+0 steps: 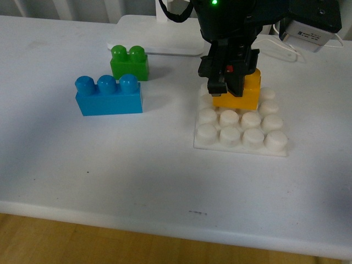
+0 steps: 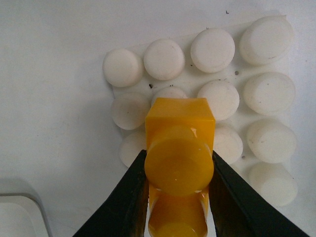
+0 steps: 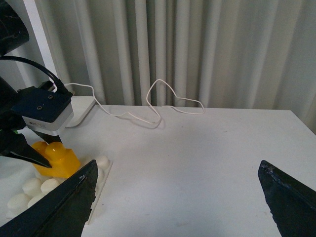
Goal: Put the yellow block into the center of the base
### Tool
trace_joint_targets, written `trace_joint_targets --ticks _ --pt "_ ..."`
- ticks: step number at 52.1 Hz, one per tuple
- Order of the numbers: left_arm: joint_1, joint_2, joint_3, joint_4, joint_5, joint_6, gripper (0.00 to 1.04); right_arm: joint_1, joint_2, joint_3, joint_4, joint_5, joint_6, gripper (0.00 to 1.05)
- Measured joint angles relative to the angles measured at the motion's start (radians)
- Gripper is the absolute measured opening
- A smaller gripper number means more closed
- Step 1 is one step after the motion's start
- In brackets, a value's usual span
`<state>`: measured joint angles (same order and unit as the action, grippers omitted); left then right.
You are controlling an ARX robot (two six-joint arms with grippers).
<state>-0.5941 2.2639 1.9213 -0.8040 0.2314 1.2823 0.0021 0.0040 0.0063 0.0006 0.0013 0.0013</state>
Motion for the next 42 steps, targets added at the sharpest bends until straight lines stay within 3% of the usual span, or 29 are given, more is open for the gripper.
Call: trace_joint_targets --ticks 22,42 --pt "0.000 0.033 0.028 0.003 0.003 -0.001 0.31 0.000 0.000 0.000 0.000 0.000 0.000 0.95" --pt "-0.009 0.064 0.030 0.040 -0.063 0.001 0.30 0.000 0.000 0.000 0.000 0.000 0.000 0.95"
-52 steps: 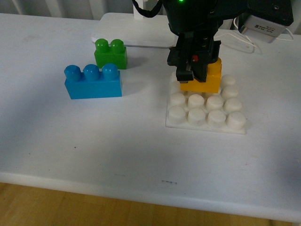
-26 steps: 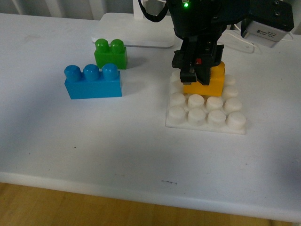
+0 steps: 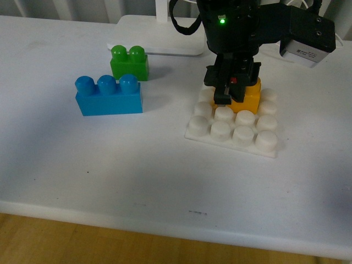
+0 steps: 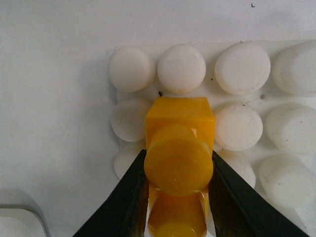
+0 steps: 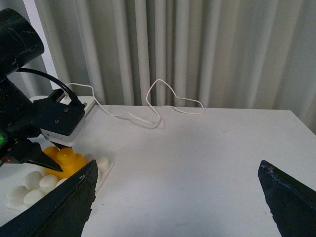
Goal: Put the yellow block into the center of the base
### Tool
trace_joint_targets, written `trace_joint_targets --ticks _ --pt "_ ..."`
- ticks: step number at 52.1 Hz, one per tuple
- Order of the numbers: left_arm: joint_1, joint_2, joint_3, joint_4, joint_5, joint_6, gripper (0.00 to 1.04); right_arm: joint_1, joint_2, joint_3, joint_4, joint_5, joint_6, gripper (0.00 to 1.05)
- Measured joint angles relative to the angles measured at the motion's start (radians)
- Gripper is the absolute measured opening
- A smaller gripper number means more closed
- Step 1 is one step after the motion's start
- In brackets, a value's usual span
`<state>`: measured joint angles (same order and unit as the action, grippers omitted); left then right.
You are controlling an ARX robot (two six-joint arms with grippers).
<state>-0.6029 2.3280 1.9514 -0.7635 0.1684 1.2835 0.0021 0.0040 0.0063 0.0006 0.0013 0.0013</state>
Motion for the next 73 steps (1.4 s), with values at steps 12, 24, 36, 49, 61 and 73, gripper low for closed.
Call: trace_joint_targets --ticks 12,24,36,49,61,73 --pt "-0.005 0.019 0.024 -0.030 -0.007 0.002 0.30 0.000 0.000 0.000 0.000 0.000 0.000 0.95" --pt "-0.009 0.036 0.033 -0.026 0.014 -0.001 0.30 0.000 0.000 0.000 0.000 0.000 0.000 0.95" --pt "-0.013 0.041 0.020 -0.002 0.026 -0.003 0.30 0.000 0.000 0.000 0.000 0.000 0.000 0.95" --pt "-0.005 0.022 0.005 0.016 0.016 -0.002 0.30 0.000 0.000 0.000 0.000 0.000 0.000 0.95" --pt "-0.003 -0.013 -0.027 0.021 -0.029 0.000 0.37 0.000 0.000 0.000 0.000 0.000 0.000 0.95" --pt "0.007 -0.085 -0.056 0.022 -0.047 0.018 0.77 0.000 0.000 0.000 0.000 0.000 0.000 0.95"
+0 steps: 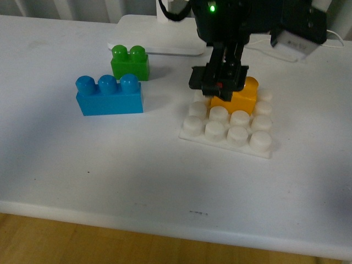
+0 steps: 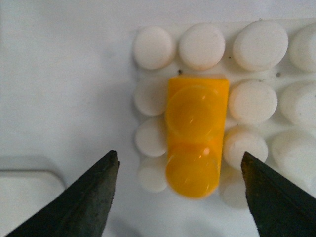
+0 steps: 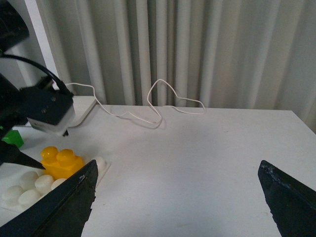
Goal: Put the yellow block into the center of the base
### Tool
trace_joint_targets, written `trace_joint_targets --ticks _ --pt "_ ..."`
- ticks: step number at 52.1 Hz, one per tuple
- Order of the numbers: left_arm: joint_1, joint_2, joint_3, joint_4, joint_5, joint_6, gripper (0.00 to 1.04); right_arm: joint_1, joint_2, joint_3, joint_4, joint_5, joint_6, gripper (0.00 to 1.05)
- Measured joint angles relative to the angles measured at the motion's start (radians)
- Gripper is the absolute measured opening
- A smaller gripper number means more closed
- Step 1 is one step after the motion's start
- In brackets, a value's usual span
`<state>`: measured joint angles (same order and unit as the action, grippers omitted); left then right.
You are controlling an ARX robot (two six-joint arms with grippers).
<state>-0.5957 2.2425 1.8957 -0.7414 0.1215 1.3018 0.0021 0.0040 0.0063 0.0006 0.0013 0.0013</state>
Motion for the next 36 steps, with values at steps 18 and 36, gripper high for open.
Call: trace_joint_targets --ticks 18,36 --pt "0.012 -0.421 -0.408 0.389 -0.093 0.004 0.98 0.000 0.000 0.000 0.000 0.000 0.000 0.95" --pt "0.077 -0.956 -1.059 0.988 -0.292 -0.150 0.98 0.000 0.000 0.000 0.000 0.000 0.000 0.95"
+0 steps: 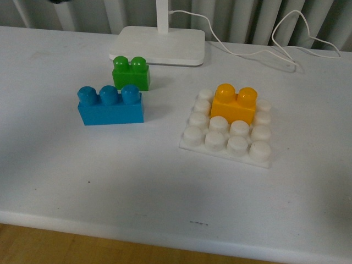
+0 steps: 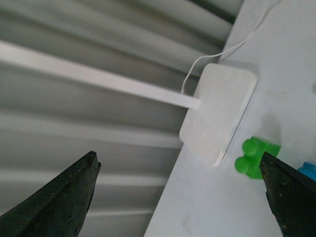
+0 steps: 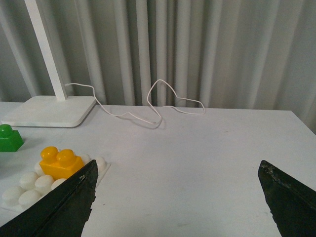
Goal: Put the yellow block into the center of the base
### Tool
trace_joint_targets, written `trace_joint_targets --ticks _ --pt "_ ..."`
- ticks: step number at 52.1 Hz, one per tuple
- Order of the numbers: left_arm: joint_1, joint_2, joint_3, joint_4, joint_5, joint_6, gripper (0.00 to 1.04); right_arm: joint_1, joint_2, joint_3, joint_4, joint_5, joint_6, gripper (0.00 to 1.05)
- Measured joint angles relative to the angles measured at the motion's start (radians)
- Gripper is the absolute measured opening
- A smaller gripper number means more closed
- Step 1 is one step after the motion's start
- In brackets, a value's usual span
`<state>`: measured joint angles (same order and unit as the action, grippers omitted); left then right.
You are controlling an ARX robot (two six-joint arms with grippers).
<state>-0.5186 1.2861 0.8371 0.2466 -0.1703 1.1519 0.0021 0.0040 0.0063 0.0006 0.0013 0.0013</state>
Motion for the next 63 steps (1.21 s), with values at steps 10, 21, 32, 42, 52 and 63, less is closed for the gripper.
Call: trace_joint_targets --ticks 10,21,32,42,52,63 --pt "0.051 -0.226 -0.240 0.201 -0.122 -0.128 0.98 0.000 0.000 0.000 0.000 0.000 0.000 0.95" --pt "0.130 -0.476 -0.443 0.254 -0.224 -0.408 0.98 0.000 0.000 0.000 0.000 0.000 0.000 0.95" --pt "0.139 -0.562 -0.480 0.256 -0.228 -0.628 0.98 0.000 0.000 0.000 0.000 0.000 0.000 0.95" --pt "0.240 -0.669 -0.554 0.085 -0.098 -1.047 0.60 0.000 0.000 0.000 0.000 0.000 0.000 0.95" --pt "0.320 -0.757 -0.641 0.085 -0.020 -1.128 0.27 0.000 0.000 0.000 0.000 0.000 0.000 0.95" --pt "0.385 -0.840 -0.708 0.068 0.041 -1.143 0.04 0.000 0.000 0.000 0.000 0.000 0.000 0.95"
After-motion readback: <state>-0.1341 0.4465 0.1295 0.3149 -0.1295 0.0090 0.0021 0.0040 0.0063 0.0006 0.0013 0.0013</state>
